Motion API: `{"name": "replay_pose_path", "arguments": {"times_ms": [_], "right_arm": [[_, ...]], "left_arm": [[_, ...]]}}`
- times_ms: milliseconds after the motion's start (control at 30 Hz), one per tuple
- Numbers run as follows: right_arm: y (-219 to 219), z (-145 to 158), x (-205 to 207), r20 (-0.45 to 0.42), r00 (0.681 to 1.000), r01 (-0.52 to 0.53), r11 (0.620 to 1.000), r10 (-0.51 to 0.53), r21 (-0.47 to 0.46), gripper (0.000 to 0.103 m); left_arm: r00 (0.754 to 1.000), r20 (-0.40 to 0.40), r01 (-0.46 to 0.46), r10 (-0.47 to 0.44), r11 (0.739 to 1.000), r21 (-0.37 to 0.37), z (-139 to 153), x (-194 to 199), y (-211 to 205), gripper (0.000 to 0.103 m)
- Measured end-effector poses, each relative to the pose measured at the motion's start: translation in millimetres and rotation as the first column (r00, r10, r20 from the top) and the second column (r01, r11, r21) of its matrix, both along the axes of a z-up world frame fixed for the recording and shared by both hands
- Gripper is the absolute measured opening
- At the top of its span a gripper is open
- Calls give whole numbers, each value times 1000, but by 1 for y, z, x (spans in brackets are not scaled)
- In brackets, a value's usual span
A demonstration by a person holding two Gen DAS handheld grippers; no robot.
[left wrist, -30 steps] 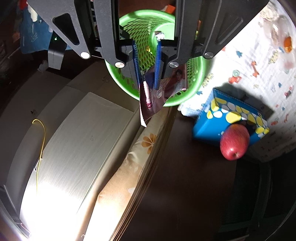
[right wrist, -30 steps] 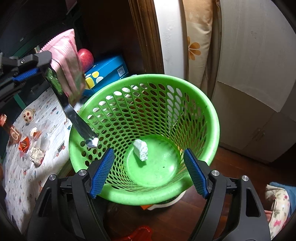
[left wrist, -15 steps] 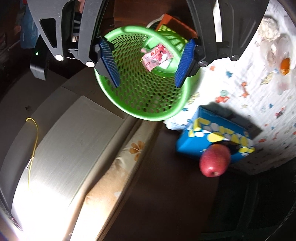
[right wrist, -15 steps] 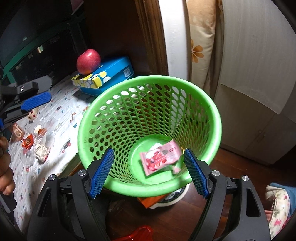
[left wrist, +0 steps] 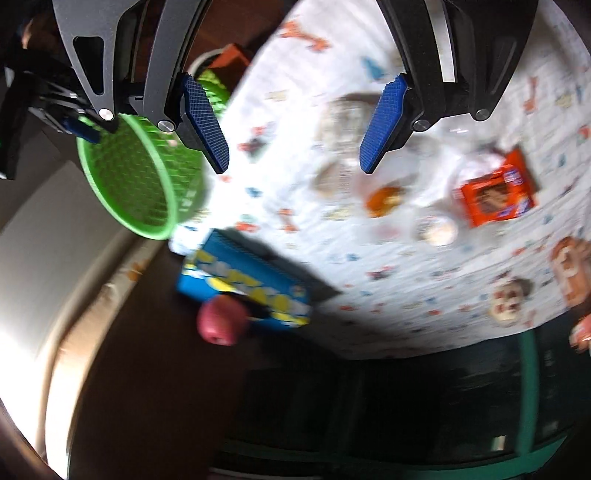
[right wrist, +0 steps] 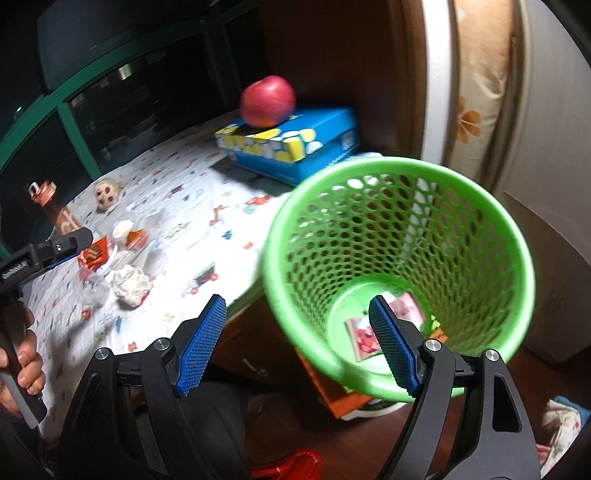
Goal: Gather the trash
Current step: 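Return right tool to the foil while the left tool grasps a clear plastic cup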
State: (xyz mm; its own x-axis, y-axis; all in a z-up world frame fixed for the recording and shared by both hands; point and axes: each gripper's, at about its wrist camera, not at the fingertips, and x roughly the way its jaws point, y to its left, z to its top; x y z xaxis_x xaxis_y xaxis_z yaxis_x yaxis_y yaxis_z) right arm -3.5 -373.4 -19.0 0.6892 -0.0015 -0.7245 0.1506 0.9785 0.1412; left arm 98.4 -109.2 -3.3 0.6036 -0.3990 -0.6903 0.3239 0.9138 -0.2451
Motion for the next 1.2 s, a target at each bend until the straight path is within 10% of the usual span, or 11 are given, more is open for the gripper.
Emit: {"name": "replay_pose_path", "arguments": {"times_ms": [267, 767, 933, 1200], "right_arm": [[45, -5, 22, -15, 995, -101, 995, 101, 2, 79], [96, -16, 44, -53, 979, -197, 980, 197, -1, 79], [109, -21, 52, -63, 973, -222, 975, 221, 4, 79], [137, -32, 68, -76, 959, -273, 962, 273, 11, 79]], "left_arm": [[984, -21, -171, 175, 977, 129, -32, 11, 72, 72], [979, -91, -149, 180, 950, 273, -91, 40, 78, 71], [983, -92, -131, 158, 959, 250, -92, 42, 78, 47], [983, -52, -163, 177, 966, 200, -74, 31, 93, 44]]}}
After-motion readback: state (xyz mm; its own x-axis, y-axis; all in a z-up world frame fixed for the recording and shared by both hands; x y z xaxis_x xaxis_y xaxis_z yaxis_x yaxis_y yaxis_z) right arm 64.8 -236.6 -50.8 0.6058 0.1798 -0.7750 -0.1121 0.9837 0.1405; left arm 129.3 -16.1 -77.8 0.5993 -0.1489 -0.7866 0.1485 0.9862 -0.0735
